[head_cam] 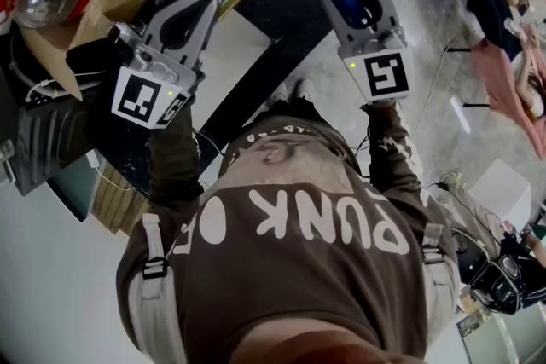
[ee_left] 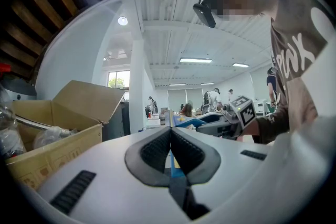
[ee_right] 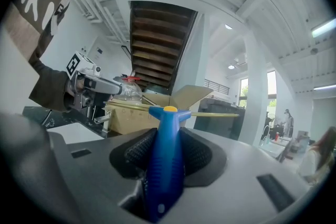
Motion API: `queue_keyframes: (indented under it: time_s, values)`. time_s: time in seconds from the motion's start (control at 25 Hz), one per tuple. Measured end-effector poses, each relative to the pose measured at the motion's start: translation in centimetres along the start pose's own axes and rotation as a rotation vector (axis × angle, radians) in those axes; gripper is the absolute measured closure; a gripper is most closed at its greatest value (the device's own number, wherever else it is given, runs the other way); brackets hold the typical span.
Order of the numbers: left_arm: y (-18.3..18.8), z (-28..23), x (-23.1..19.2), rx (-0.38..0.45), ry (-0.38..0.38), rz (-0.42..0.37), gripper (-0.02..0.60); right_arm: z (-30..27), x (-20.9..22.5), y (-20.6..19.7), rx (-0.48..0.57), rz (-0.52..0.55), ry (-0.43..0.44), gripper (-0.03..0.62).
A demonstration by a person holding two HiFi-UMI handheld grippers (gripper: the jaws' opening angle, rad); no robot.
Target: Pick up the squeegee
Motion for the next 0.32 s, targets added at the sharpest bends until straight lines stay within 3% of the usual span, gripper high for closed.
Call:
queue_keyframes:
  time_s: [0.32]
  values:
    - [0.02,0.09,0.18,0.002,-0.002,-0.003,0.578,0.01,-0.19,0.04,0.005,0.000,0.004,0.448]
Point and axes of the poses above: the fingertips, and each gripper's own axes: z backward along the fingers, x to its right, y out of its top, the point moved 7 cm from there along z, backward along the fingers, and after that the axes turned 10 degrees about -x, right-handed, at the moved point
